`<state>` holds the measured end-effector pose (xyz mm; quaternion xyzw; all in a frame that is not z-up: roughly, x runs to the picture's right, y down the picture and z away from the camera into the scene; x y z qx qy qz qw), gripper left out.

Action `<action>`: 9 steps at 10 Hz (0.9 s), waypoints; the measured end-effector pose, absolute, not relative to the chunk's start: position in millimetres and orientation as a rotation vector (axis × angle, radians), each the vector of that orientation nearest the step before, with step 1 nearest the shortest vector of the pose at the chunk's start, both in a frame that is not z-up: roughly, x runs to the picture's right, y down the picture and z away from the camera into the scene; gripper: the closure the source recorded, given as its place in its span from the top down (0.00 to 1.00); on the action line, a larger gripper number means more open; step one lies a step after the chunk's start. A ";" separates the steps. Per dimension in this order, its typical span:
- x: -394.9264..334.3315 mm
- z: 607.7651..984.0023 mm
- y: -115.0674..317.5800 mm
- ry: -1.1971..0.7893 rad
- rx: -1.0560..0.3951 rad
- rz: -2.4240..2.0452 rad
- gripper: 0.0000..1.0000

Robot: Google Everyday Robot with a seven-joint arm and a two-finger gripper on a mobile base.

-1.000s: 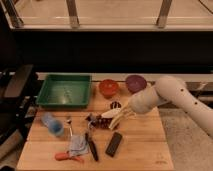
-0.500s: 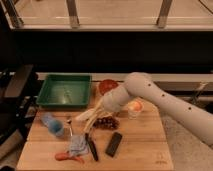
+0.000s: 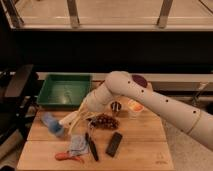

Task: Place banana in plastic cup

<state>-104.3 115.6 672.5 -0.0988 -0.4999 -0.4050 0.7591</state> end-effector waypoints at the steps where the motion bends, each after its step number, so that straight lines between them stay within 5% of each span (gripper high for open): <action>1: -103.8 672.7 115.6 -1.088 -0.215 -0.881 0.00; 9: -204.5 698.7 108.3 -1.241 -0.212 -0.991 0.00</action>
